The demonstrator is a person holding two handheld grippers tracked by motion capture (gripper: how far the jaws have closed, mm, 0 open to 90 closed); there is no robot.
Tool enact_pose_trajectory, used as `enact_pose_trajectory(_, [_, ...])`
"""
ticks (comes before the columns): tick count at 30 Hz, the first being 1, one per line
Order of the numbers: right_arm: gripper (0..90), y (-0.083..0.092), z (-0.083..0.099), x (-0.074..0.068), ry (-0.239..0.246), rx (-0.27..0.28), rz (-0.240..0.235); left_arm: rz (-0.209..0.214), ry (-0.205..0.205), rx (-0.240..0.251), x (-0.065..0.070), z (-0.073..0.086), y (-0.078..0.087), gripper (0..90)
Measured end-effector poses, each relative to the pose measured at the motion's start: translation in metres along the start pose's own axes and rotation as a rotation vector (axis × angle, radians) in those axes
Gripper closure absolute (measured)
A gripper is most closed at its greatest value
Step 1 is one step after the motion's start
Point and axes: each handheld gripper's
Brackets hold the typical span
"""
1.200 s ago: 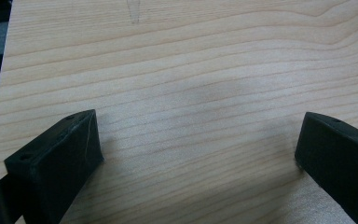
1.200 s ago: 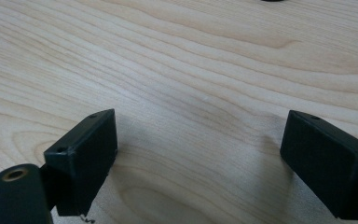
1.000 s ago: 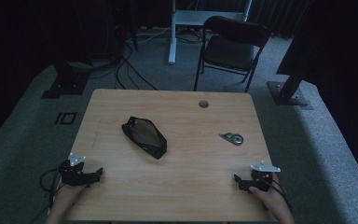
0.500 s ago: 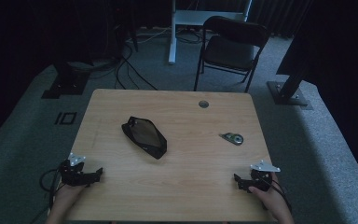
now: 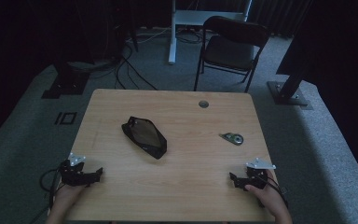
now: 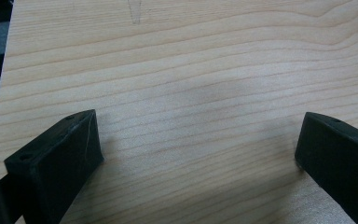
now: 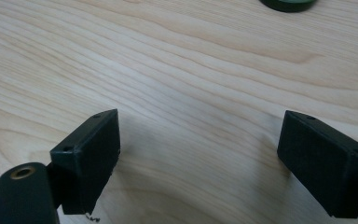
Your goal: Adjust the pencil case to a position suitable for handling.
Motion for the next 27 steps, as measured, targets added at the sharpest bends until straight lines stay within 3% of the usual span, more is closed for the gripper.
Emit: enact_pose_trajectory(27, [13.0,-0.029,-0.044,-0.046,0.084,0.023,-0.089,0.000,0.000,0.000,0.000,0.000,0.000,0.5])
Point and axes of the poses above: each handheld gripper's, and its own axes: y roughly backward along the jaws, z roughly out of its underside, x roughly to its right, and after that the axes turned 2 degrees about -x, right-handed
